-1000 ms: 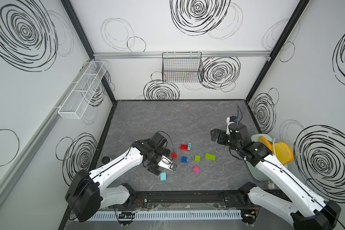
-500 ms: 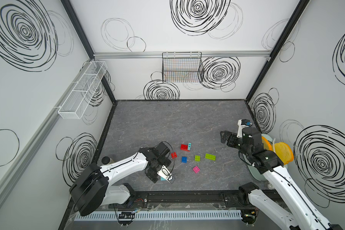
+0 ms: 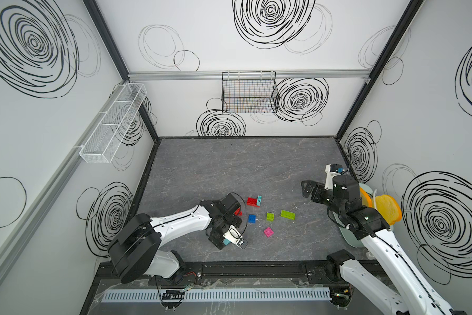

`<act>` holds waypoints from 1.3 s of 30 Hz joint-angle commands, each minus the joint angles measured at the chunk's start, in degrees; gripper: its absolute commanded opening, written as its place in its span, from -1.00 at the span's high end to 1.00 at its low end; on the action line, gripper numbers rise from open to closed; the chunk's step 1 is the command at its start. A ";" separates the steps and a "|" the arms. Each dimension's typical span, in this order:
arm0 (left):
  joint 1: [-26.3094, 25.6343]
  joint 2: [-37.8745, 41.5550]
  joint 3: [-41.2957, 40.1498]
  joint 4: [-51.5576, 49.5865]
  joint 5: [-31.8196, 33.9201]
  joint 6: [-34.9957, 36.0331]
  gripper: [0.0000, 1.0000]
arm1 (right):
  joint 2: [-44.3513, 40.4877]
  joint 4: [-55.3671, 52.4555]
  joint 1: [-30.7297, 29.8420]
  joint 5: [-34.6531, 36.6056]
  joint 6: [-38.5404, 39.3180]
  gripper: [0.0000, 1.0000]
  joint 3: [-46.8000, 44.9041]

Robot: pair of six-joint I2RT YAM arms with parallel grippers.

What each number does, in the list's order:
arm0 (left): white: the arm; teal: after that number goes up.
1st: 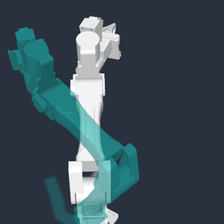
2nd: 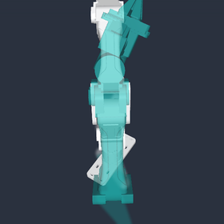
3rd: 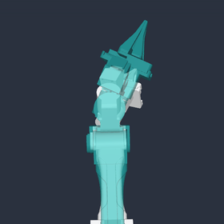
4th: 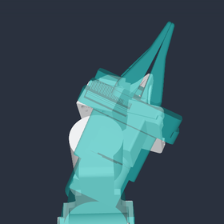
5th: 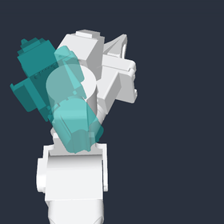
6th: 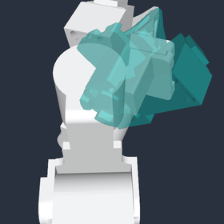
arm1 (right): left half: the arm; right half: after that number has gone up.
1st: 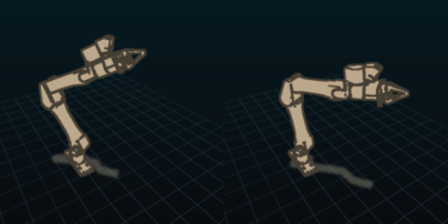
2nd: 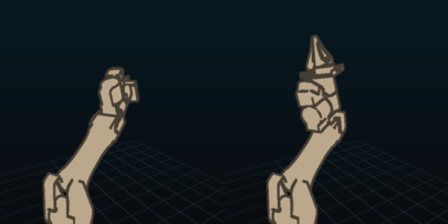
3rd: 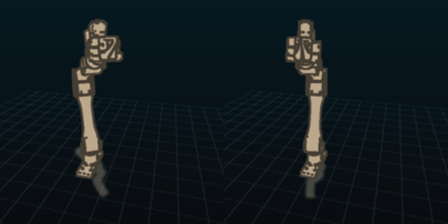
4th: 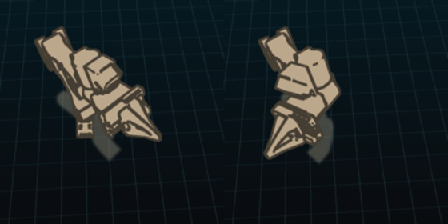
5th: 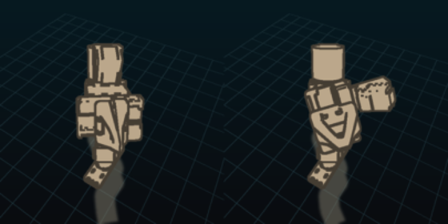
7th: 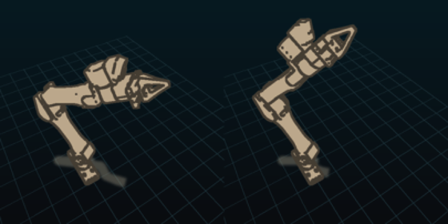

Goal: Assemble a giraffe with lego
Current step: Pick up the lego brick from the center of the board.

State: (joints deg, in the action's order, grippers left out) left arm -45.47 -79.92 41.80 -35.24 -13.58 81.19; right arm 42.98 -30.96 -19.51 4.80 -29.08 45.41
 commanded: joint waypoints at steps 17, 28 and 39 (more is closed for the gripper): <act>1.90 -7.42 1.18 -3.69 5.14 1.08 -0.40 | -0.24 -0.87 0.92 -1.19 1.04 -0.99 -2.15; 2.64 -6.32 0.09 -4.12 6.68 0.85 0.05 | 0.08 -0.40 1.31 -2.17 0.96 -0.99 -2.61; 3.71 -2.28 4.42 -5.50 -1.55 -3.59 0.51 | 0.72 0.82 1.40 -6.62 -0.47 -0.99 -2.17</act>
State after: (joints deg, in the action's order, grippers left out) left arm -42.39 -84.99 43.75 -39.22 -10.55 79.44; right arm 43.31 -31.16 -18.33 0.56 -28.99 43.11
